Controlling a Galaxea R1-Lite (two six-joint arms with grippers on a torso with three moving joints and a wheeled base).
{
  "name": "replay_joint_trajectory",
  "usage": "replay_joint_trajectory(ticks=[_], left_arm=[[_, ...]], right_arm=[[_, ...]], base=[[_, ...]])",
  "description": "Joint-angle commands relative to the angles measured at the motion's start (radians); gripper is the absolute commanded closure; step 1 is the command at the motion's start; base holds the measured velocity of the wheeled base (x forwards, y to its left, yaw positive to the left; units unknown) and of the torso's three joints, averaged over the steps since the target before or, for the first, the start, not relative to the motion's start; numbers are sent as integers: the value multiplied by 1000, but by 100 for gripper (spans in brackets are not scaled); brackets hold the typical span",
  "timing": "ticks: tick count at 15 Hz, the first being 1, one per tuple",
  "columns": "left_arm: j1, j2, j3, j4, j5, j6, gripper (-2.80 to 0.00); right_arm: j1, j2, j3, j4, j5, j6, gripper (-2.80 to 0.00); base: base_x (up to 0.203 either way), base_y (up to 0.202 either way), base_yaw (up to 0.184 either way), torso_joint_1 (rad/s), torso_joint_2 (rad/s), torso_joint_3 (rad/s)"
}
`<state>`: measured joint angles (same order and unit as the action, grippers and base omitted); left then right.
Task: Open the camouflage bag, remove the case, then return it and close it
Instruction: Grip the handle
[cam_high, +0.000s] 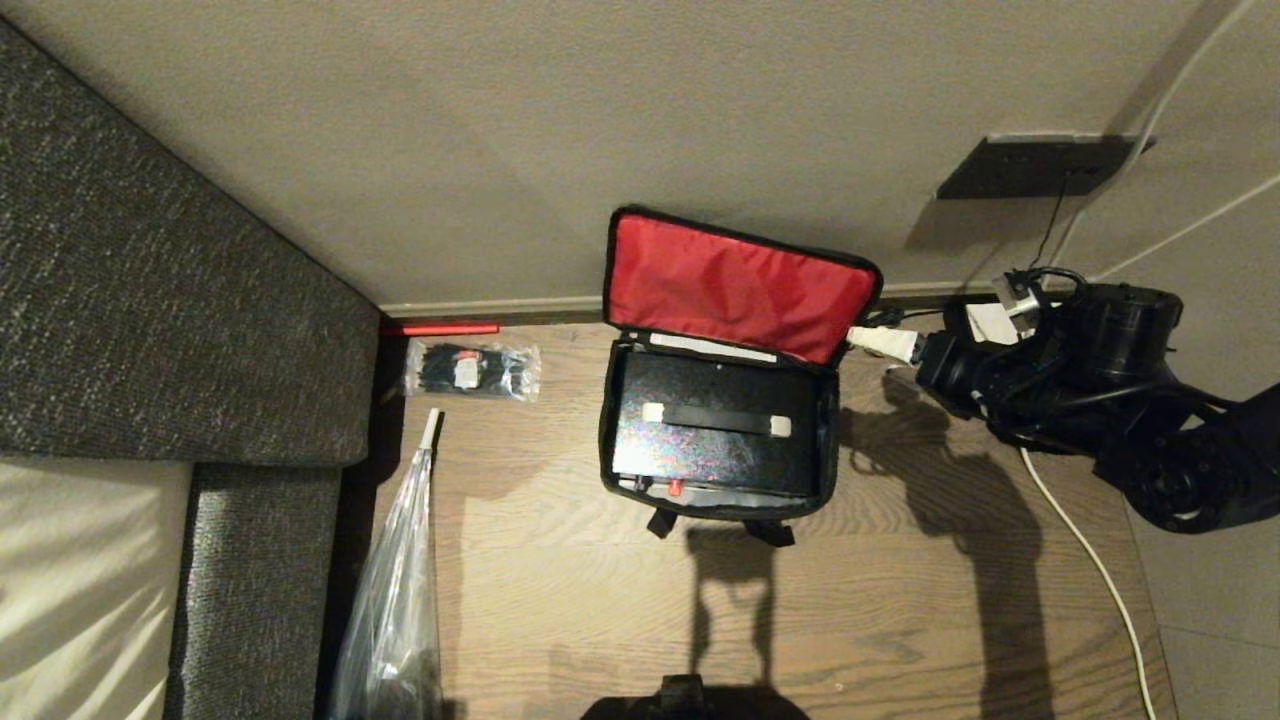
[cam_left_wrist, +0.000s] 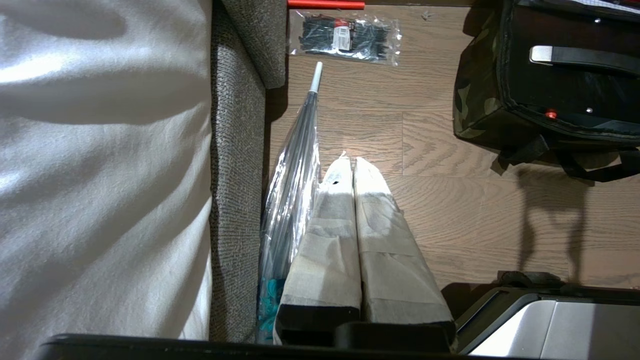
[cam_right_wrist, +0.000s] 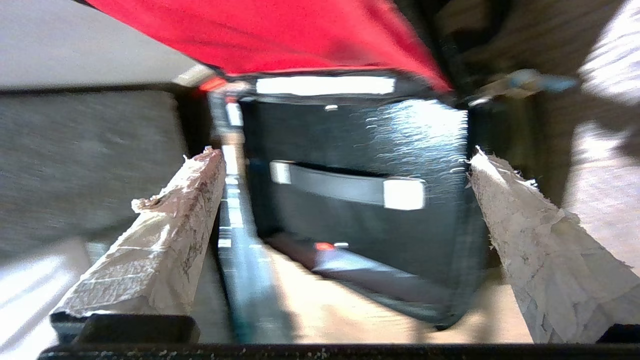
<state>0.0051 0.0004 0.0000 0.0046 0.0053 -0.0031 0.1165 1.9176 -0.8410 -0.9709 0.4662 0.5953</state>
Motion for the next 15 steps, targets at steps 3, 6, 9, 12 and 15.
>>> replay_joint_trajectory(ticks=[3, 6, 9, 12, 15], left_arm=[[0, 0, 3, 0, 1, 0, 0], [-1, 0, 3, 0, 1, 0, 0], [0, -1, 3, 0, 1, 0, 0], [-1, -1, 3, 0, 1, 0, 0], [0, -1, 3, 0, 1, 0, 0]], right_arm=[[13, 33, -85, -3, 4, 63, -280], [13, 101, -171, -3, 3, 93, -280], [13, 146, -269, 1, 2, 178, -280], [15, 181, -333, 10, -1, 189, -280], [15, 239, -396, -6, -32, 171, -280]], base=[[0, 0, 0, 0, 0, 0], [0, 0, 0, 0, 0, 0], [0, 0, 0, 0, 0, 0], [0, 0, 0, 0, 0, 0], [0, 0, 0, 0, 0, 0]])
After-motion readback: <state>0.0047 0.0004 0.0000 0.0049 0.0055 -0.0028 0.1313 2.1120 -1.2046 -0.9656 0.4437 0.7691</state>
